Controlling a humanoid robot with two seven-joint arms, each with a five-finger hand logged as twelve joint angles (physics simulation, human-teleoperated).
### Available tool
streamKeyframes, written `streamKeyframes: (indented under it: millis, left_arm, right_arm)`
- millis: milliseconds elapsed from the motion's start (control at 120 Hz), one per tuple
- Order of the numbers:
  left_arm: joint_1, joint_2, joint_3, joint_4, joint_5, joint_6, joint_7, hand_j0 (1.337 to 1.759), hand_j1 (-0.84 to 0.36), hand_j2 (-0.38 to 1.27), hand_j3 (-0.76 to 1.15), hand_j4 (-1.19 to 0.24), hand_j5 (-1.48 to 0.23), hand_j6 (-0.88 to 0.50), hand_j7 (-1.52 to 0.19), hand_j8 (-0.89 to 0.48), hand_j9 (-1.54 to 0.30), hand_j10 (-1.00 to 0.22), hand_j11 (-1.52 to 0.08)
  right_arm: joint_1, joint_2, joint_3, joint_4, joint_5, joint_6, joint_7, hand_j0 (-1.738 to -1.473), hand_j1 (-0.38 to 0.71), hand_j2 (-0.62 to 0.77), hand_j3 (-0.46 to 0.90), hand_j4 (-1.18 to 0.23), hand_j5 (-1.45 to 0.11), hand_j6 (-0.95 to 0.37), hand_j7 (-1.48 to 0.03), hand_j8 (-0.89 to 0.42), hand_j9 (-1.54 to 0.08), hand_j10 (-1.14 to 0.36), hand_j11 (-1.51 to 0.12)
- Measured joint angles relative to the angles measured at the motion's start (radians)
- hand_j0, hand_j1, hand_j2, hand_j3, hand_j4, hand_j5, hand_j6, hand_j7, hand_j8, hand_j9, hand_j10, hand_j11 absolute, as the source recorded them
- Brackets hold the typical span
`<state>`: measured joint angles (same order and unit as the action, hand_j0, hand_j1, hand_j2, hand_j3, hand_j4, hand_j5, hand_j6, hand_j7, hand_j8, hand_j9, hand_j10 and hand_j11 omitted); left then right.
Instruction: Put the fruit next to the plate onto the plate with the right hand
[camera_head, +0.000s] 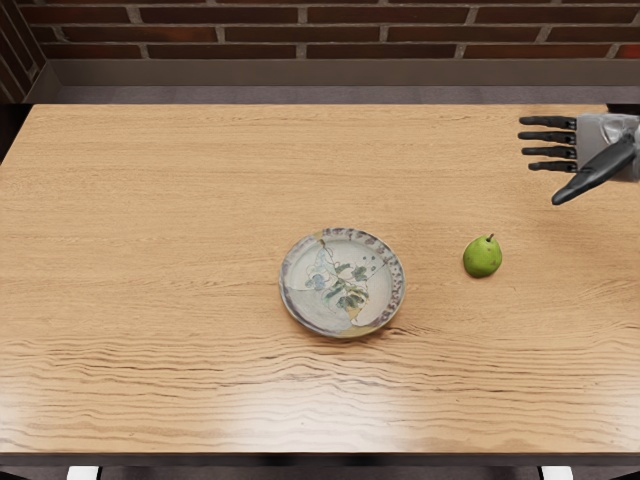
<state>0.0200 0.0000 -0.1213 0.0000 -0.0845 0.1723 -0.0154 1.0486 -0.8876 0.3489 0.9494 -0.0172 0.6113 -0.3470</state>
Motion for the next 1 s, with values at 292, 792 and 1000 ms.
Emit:
streamKeyframes:
  millis: [292, 792, 1000]
  left_arm:
    - [0.0, 0.0, 0.0, 0.0, 0.0, 0.0, 0.0, 1.658, 0.35, 0.0, 0.0, 0.0, 0.0, 0.0, 0.0, 0.0, 0.0, 0.0, 0.0]
    - [0.0, 0.0, 0.0, 0.0, 0.0, 0.0, 0.0, 1.658, 0.35, 0.0, 0.0, 0.0, 0.0, 0.0, 0.0, 0.0, 0.0, 0.0, 0.0]
    - [0.0, 0.0, 0.0, 0.0, 0.0, 0.0, 0.0, 1.658, 0.35, 0.0, 0.0, 0.0, 0.0, 0.0, 0.0, 0.0, 0.0, 0.0, 0.0]
  right_arm:
    - [0.007, 0.009, 0.001, 0.0, -0.025, 0.0, -0.025, -1.658, -0.35, 0.0, 0.0, 0.0, 0.0, 0.0, 0.0, 0.0, 0.0, 0.0, 0.0]
    - [0.093, -0.062, 0.003, 0.318, -0.624, -0.063, -0.081, -1.658, -0.35, 0.0, 0.0, 0.0, 0.0, 0.0, 0.0, 0.0, 0.0, 0.0, 0.0]
    - [-0.023, -0.064, -0.002, 0.509, -0.844, -0.431, -0.16, -1.658, -0.35, 0.0, 0.0, 0.0, 0.0, -0.01, 0.0, -0.01, 0.0, 0.0, 0.0]
